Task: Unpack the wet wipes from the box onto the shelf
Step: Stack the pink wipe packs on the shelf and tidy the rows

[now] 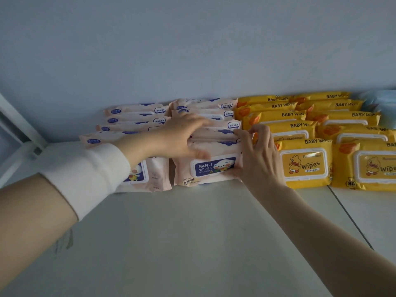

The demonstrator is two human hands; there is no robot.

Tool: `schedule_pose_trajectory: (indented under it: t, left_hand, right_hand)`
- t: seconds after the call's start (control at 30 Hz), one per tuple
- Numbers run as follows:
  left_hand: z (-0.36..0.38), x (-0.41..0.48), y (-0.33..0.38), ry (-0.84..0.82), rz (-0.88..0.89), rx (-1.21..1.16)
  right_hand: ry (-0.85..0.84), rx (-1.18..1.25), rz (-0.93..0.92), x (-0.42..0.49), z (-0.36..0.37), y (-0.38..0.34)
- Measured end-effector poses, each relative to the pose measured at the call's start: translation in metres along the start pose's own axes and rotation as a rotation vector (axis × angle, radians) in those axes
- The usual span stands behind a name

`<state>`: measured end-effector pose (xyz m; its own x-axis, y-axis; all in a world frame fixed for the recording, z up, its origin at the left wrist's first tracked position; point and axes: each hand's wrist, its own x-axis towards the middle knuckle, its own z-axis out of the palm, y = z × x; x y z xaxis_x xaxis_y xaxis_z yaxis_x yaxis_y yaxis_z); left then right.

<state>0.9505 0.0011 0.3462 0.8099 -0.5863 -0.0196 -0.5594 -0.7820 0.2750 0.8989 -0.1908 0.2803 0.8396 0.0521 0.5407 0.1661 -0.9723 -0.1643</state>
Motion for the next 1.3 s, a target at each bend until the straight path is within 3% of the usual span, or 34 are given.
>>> schedule_pose_trajectory:
  t: [0.07,0.23,0.43,0.8,1.03,1.3]
  left_hand:
    - [-0.008,0.013,-0.004,0.111,-0.081,-0.228]
    - [-0.012,0.049,-0.017,0.013,-0.158,-0.002]
    - [-0.010,0.066,-0.025,-0.050,-0.172,-0.058]
    - [-0.001,0.063,-0.032,0.159,-0.126,-0.237]
    - [0.000,0.058,-0.025,0.240,-0.029,-0.202]
    - [0.003,0.055,-0.016,0.220,0.056,-0.221]
  right_hand:
    - [-0.013,-0.006,0.006,0.001,0.000,-0.002]
    - [0.007,-0.039,-0.012,-0.002,0.000,0.000]
    - [0.006,-0.040,-0.007,-0.004,0.000,-0.001]
    - [-0.050,-0.115,0.064,0.001,0.001,-0.011]
    - [-0.086,-0.208,0.083,0.002,-0.008,-0.016]
    - [-0.307,-0.257,-0.002,0.017,-0.023,-0.016]
